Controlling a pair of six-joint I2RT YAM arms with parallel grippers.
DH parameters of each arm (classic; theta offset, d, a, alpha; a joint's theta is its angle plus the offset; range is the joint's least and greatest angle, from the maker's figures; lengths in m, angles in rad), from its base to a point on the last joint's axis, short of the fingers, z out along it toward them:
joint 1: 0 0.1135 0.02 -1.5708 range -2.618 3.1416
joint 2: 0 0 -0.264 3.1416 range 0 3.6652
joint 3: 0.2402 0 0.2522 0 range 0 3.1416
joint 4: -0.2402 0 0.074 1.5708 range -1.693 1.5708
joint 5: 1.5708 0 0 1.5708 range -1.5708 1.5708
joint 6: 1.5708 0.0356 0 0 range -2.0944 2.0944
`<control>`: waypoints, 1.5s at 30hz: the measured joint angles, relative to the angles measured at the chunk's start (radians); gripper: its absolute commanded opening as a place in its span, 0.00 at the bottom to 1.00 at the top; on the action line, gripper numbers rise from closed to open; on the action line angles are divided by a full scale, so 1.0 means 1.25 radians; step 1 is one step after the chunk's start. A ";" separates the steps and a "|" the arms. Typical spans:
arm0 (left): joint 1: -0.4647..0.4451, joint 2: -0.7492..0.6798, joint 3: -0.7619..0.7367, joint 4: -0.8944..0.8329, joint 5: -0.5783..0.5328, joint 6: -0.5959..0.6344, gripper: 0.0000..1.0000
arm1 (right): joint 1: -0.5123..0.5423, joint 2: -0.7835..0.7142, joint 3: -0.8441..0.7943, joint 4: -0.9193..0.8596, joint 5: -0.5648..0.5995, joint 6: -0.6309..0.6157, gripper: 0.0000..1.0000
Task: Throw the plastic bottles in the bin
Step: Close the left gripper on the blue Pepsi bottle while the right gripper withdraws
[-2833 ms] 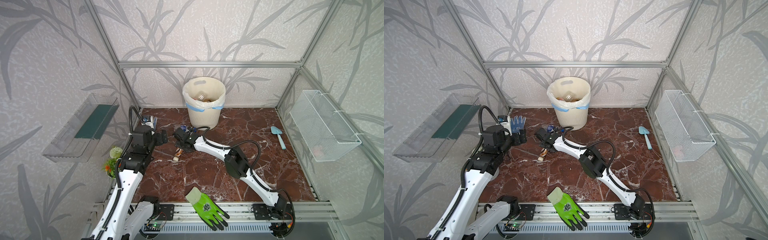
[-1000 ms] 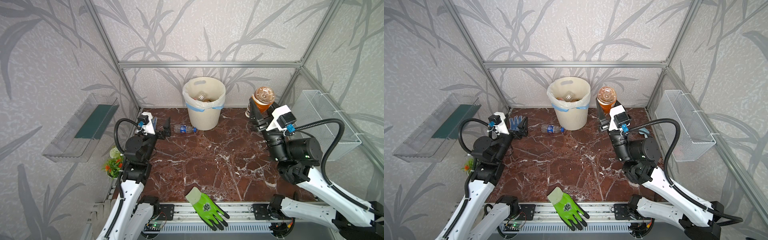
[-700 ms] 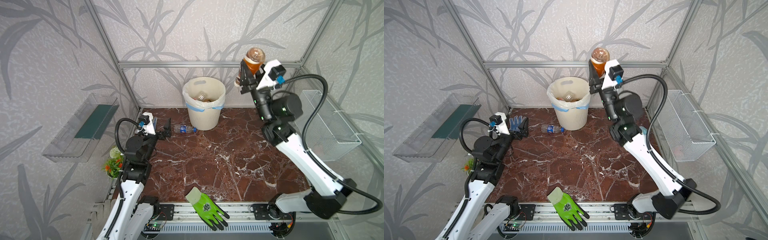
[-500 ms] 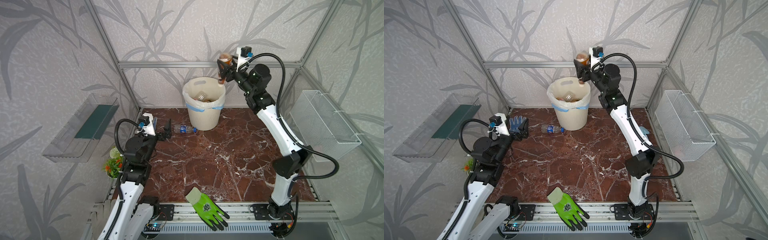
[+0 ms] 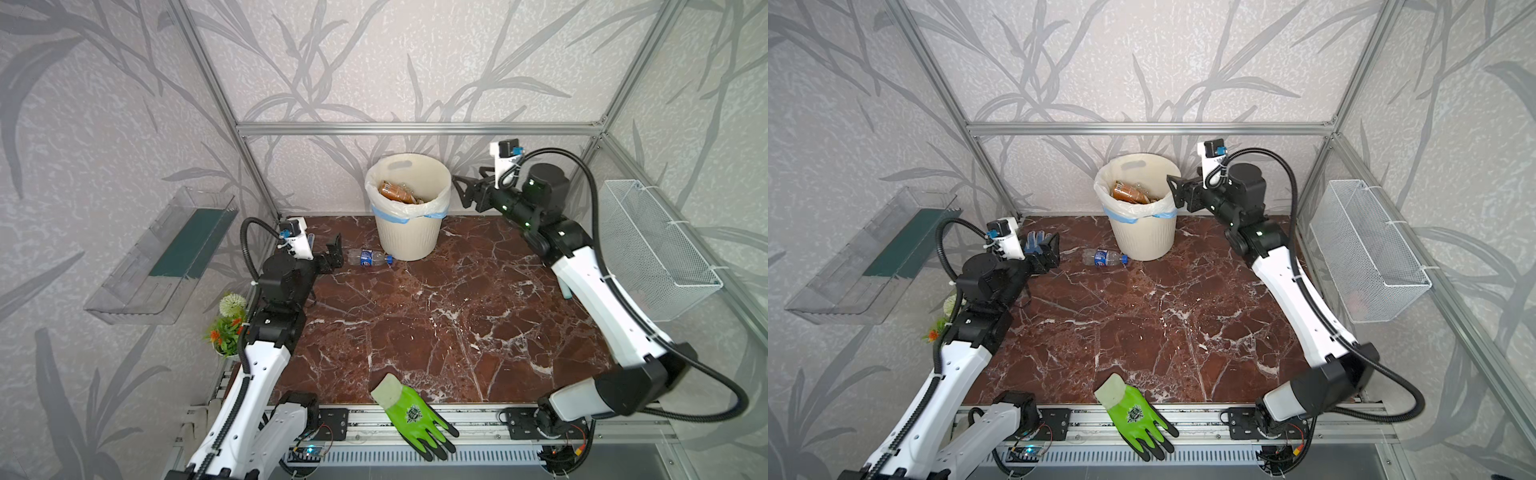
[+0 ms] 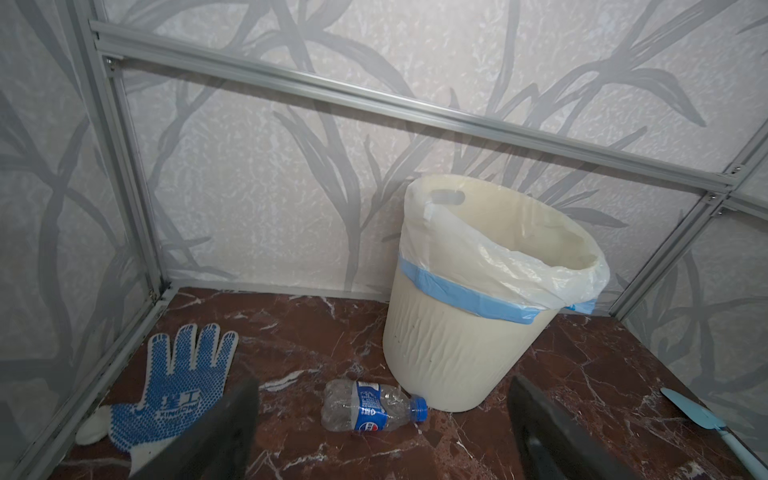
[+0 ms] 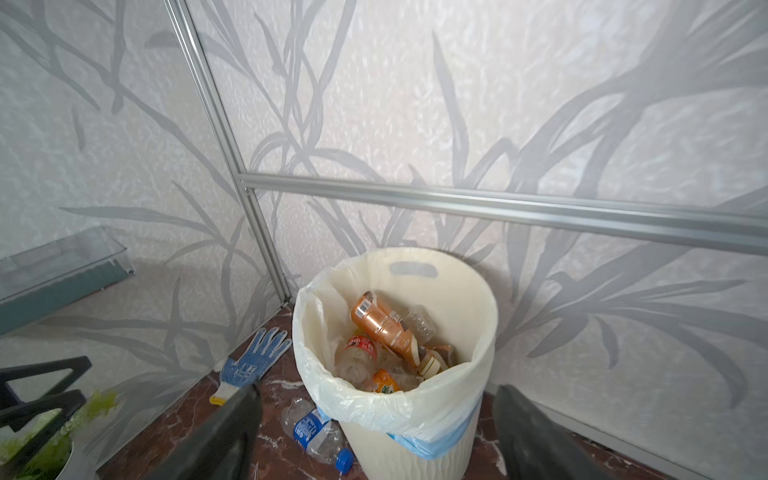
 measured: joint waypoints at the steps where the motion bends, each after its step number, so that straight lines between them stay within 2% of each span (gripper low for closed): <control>1: 0.000 0.023 0.017 -0.020 -0.003 -0.009 0.91 | -0.005 -0.037 -0.035 0.009 0.012 0.001 0.88; 4: 0.000 0.117 0.090 -0.100 0.002 -0.011 0.91 | -0.020 -0.103 -0.146 0.011 0.033 0.002 0.88; 6: 0.000 0.191 0.161 -0.174 0.022 0.023 0.93 | -0.031 -0.118 -0.216 0.005 0.041 0.002 0.87; 10: 0.000 0.325 0.290 -0.312 0.068 0.161 0.96 | -0.065 -0.110 -0.391 -0.026 0.040 0.019 0.87; 15: -0.001 0.463 0.376 -0.443 0.127 0.369 0.96 | -0.115 -0.115 -0.544 -0.038 0.021 0.058 0.87; 24: -0.013 0.648 0.373 -0.429 0.142 0.730 0.98 | -0.129 -0.142 -0.600 0.024 -0.034 0.079 0.87; 30: -0.031 0.780 0.470 -0.435 0.122 0.901 0.97 | -0.139 -0.122 -0.646 0.068 -0.064 0.097 0.87; 35: -0.054 0.847 0.508 -0.408 0.076 0.987 0.98 | -0.148 -0.089 -0.653 0.092 -0.085 0.109 0.86; 41: -0.063 0.896 0.514 -0.380 0.043 1.046 0.99 | -0.154 -0.081 -0.654 0.114 -0.104 0.118 0.86; 45: -0.063 0.941 0.564 -0.384 0.035 1.067 0.99 | -0.156 -0.071 -0.662 0.140 -0.117 0.128 0.86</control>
